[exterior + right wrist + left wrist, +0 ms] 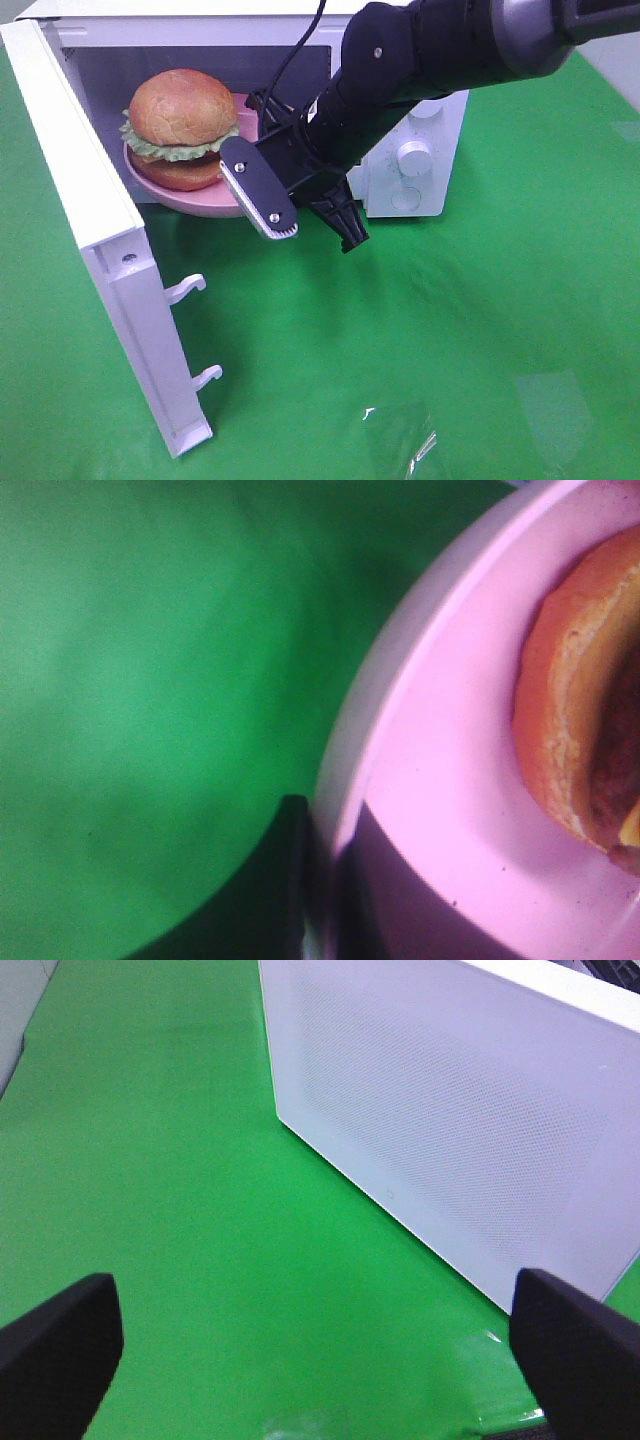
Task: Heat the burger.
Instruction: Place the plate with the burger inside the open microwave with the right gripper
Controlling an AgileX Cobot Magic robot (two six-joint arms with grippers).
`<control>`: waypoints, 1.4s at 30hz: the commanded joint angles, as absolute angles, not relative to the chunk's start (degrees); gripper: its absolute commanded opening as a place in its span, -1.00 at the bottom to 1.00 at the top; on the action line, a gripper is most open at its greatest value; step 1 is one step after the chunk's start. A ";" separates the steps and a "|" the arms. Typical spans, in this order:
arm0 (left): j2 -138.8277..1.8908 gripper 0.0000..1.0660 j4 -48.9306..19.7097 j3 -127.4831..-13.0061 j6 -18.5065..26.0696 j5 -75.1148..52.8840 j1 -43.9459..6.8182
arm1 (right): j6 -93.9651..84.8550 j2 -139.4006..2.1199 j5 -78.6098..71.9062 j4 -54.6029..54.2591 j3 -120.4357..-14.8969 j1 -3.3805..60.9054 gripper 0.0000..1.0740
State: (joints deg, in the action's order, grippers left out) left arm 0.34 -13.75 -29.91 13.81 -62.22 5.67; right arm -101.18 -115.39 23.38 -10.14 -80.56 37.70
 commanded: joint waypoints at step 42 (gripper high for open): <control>0.52 0.83 -13.75 -29.74 13.92 -61.54 5.96 | -85.49 -131.04 27.04 -3.27 -104.56 36.61 -0.96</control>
State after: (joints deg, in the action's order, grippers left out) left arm 0.34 -13.75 -29.91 13.81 -62.22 5.67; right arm -85.66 -131.21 30.54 -3.04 -103.48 36.84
